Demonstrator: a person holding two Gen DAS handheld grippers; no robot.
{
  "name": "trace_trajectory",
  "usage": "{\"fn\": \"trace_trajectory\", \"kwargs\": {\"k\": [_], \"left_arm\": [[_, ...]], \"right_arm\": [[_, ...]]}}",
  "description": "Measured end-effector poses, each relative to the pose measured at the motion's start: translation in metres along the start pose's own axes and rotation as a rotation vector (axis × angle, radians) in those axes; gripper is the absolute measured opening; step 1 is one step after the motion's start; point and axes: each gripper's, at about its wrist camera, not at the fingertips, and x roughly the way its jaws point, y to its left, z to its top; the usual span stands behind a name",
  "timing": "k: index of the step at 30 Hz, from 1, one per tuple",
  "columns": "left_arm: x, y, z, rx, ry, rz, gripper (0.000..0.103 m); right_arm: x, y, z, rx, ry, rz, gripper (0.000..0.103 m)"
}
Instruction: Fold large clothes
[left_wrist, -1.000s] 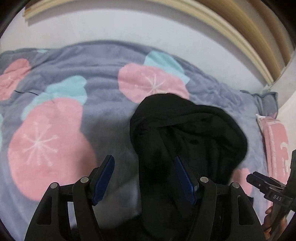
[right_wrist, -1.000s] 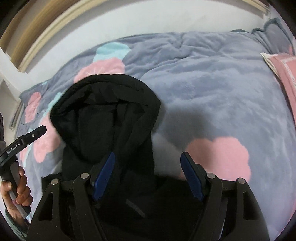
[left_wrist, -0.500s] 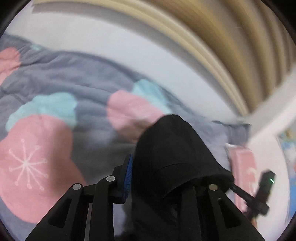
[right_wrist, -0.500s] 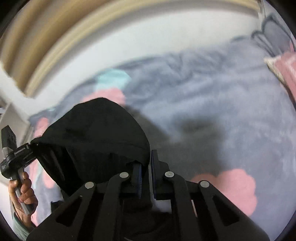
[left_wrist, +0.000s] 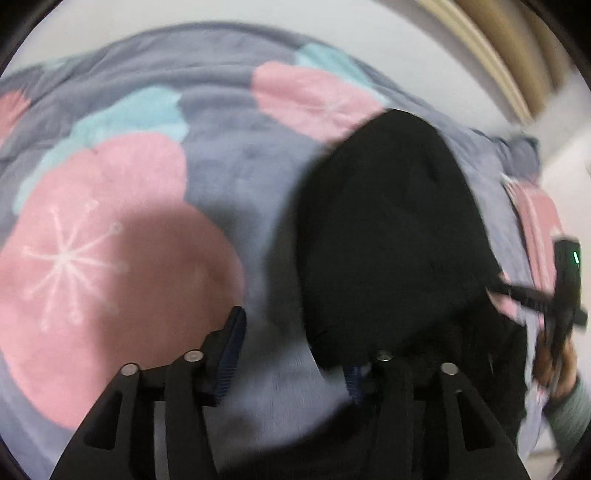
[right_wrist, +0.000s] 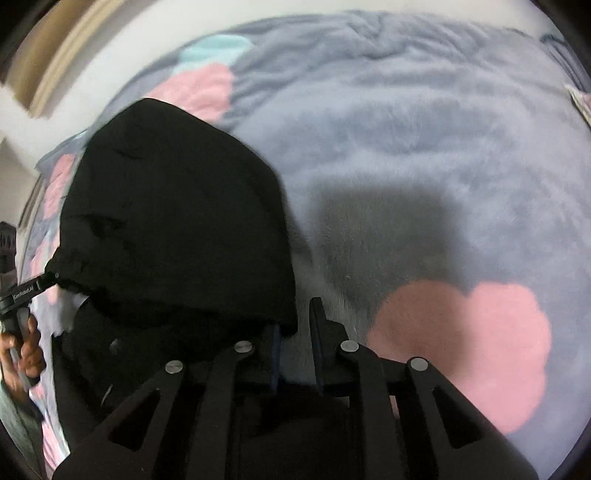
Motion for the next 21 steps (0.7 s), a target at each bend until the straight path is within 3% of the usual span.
{"fn": "trace_trajectory", "kwargs": {"k": [3,5,9,12,16,18,20,21], "left_arm": [[-0.027,-0.011,-0.018,0.090,0.010,-0.033,0.052],[-0.049,-0.017,-0.025,0.120,-0.024,-0.069,0.052],[-0.089,-0.028,0.004,0.074,-0.207,-0.176,0.055],[-0.087,-0.034,0.031,0.013,-0.313,-0.191,0.060],[-0.016,-0.030,0.046,-0.069,-0.175,-0.143,0.060],[0.020,-0.025,0.035,-0.085,-0.098,-0.055,0.060],[0.061,-0.020,0.024,-0.077,0.011,0.098,0.067],[0.072,-0.019,0.018,-0.080,0.007,0.104,0.068]], "right_arm": [[-0.023,-0.001,-0.009,-0.042,-0.003,0.016,0.048],[-0.046,0.004,-0.010,-0.070,-0.039,0.036,0.048],[-0.083,0.028,0.017,-0.098,-0.163,0.074,0.049],[-0.080,0.053,0.046,-0.127,-0.208,0.078,0.056],[-0.021,0.075,0.060,-0.169,-0.117,0.028,0.057],[0.016,0.072,0.052,-0.188,-0.047,0.001,0.057],[0.054,0.066,0.039,-0.206,0.025,-0.044,0.055],[0.064,0.064,0.032,-0.211,0.028,-0.044,0.055]]}}
